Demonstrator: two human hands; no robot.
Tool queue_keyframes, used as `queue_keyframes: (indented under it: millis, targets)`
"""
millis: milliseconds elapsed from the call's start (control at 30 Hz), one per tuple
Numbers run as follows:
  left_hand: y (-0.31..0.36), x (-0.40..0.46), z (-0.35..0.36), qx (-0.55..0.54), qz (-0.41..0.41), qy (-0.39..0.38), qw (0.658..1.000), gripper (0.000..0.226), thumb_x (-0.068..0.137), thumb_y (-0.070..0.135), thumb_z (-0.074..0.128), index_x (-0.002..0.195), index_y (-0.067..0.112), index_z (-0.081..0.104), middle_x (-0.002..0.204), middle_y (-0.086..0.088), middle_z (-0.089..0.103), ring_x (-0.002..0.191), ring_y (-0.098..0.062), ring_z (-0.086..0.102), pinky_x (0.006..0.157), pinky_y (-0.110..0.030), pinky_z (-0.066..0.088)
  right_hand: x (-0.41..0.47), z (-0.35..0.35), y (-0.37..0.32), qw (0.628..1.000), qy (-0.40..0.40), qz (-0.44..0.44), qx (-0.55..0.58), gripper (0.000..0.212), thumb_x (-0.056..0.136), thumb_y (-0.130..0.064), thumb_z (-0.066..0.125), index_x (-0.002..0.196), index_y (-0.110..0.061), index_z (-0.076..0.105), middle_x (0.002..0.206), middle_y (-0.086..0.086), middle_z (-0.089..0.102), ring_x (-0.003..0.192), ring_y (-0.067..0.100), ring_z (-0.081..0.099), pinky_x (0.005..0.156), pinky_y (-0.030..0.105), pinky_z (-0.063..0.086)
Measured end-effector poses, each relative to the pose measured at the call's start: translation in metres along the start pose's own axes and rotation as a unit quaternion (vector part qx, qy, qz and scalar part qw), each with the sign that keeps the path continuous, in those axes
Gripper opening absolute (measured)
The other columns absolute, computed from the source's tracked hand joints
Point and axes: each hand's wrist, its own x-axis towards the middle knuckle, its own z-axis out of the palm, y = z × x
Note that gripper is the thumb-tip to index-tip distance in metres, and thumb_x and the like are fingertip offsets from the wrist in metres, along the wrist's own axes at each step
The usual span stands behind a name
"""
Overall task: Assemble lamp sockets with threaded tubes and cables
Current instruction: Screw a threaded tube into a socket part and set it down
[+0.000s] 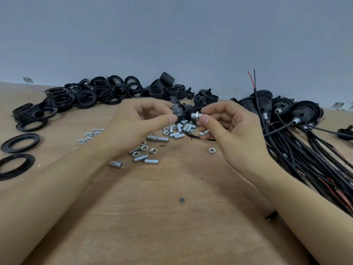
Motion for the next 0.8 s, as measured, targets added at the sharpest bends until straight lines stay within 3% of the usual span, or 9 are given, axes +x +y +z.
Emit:
queue_keyframes:
  millis: [133, 233, 300, 433, 700, 800]
  targets:
    - [0.0, -0.016, 0.014, -0.188, -0.087, -0.035, 0.978, 0.021, 0.069, 0.011, 0.081, 0.087, 0.016, 0.071, 0.091, -0.01, 0.074, 0.082, -0.025, 0.073, 0.076, -0.032, 0.059, -0.003, 0.002, -0.003, 0.999, -0.029, -0.013, 0.008, 0.009, 0.089, -0.009, 0.068, 0.094, -0.016, 0.069, 0.082, 0.005, 0.071, 0.075, 0.021, 0.07, 0.066, 0.028, 0.058]
    - [0.002, -0.016, 0.018, -0.217, -0.098, -0.05, 0.97, 0.03, 0.073, 0.012, 0.078, 0.101, 0.009, 0.069, 0.1, -0.02, 0.074, 0.088, -0.035, 0.074, 0.077, -0.035, 0.06, -0.003, 0.0, -0.005, 0.999, -0.03, -0.012, 0.011, 0.008, 0.09, -0.006, 0.067, 0.095, -0.013, 0.069, 0.079, 0.005, 0.072, 0.072, 0.02, 0.071, 0.067, 0.033, 0.059]
    - [0.004, -0.015, 0.017, -0.234, -0.093, -0.053, 0.966, 0.032, 0.071, 0.017, 0.079, 0.102, 0.01, 0.073, 0.104, -0.021, 0.074, 0.092, -0.035, 0.073, 0.079, -0.034, 0.059, -0.002, -0.002, -0.005, 0.999, -0.03, -0.016, 0.002, 0.009, 0.091, -0.005, 0.066, 0.095, -0.012, 0.069, 0.078, 0.006, 0.072, 0.07, 0.019, 0.07, 0.067, 0.033, 0.059]
    - [0.004, -0.014, 0.015, -0.238, -0.096, -0.052, 0.965, 0.037, 0.069, 0.024, 0.079, 0.104, 0.011, 0.074, 0.106, -0.019, 0.074, 0.092, -0.033, 0.073, 0.08, -0.033, 0.059, -0.003, -0.002, -0.005, 0.999, -0.04, -0.015, -0.026, 0.008, 0.09, -0.007, 0.068, 0.096, -0.012, 0.071, 0.078, 0.006, 0.072, 0.07, 0.02, 0.071, 0.066, 0.048, 0.061]
    - [0.004, -0.013, 0.012, -0.173, -0.031, -0.028, 0.984, 0.032, 0.075, 0.016, 0.081, 0.105, 0.022, 0.078, 0.107, -0.007, 0.076, 0.104, -0.023, 0.071, 0.087, -0.029, 0.055, -0.005, -0.001, -0.006, 0.996, -0.069, -0.041, -0.03, 0.009, 0.09, -0.007, 0.067, 0.093, -0.015, 0.072, 0.077, 0.004, 0.07, 0.068, 0.016, 0.068, 0.066, 0.025, 0.057]
    - [0.006, -0.014, 0.011, -0.169, -0.039, -0.036, 0.984, 0.034, 0.073, 0.029, 0.08, 0.107, 0.023, 0.078, 0.11, -0.009, 0.075, 0.108, -0.029, 0.069, 0.091, -0.04, 0.055, -0.006, -0.001, -0.008, 0.995, -0.07, -0.057, -0.046, 0.009, 0.091, -0.008, 0.067, 0.092, -0.016, 0.071, 0.078, 0.003, 0.07, 0.068, 0.014, 0.068, 0.067, 0.022, 0.056]
